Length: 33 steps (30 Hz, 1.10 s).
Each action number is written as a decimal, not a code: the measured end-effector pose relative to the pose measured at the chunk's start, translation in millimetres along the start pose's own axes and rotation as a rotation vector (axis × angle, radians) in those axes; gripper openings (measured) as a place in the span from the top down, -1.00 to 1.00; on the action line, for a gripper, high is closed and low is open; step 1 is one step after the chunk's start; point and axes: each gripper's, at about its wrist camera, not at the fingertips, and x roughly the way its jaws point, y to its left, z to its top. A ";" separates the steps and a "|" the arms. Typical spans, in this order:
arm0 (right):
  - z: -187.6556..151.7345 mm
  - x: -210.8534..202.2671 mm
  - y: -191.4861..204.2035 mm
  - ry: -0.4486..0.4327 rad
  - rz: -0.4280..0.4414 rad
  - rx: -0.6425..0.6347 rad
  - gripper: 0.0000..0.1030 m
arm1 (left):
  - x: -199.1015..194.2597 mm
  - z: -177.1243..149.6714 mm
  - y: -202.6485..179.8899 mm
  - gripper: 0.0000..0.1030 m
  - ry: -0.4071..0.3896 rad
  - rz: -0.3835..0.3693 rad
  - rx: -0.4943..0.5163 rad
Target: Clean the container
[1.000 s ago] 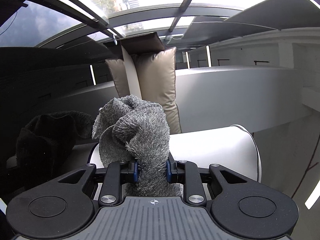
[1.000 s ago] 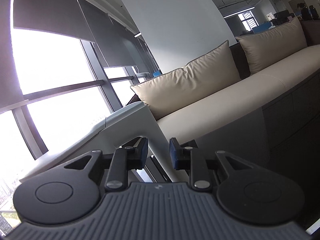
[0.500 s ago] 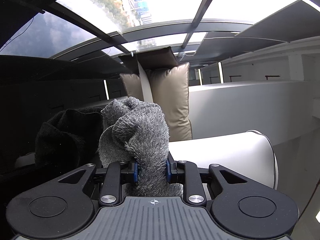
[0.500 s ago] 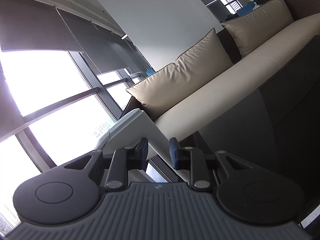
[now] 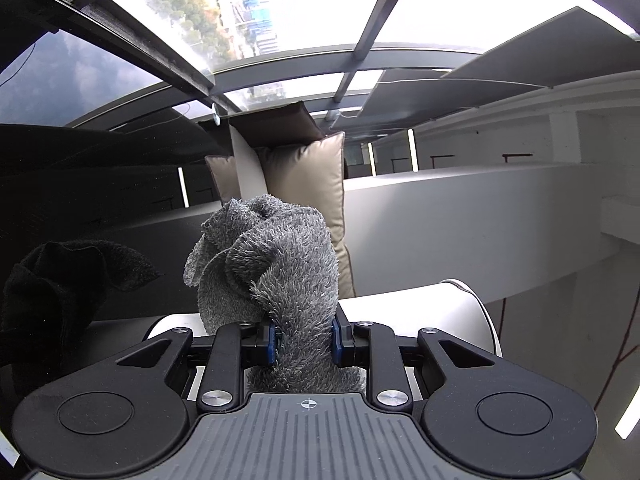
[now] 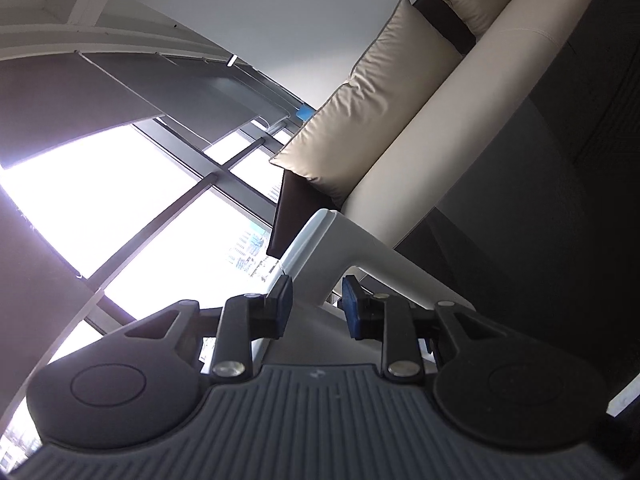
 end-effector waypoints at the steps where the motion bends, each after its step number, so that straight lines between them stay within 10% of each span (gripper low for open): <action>1: 2.1 -0.5 0.8 0.000 0.009 0.019 0.16 | 0.6 -0.5 -0.1 0.58 0.002 0.000 -0.003; 10: 10.6 10.7 26.8 0.019 -0.062 0.054 0.13 | -0.5 -4.8 4.4 0.58 0.009 0.002 -0.021; 24: 26.3 63.6 73.1 0.107 -0.441 0.089 0.04 | 4.9 -3.4 12.0 0.58 0.020 0.019 -0.059; 33: 21.6 75.5 78.2 0.128 -0.485 0.008 0.02 | 6.6 -6.5 16.1 0.57 0.007 0.056 -0.069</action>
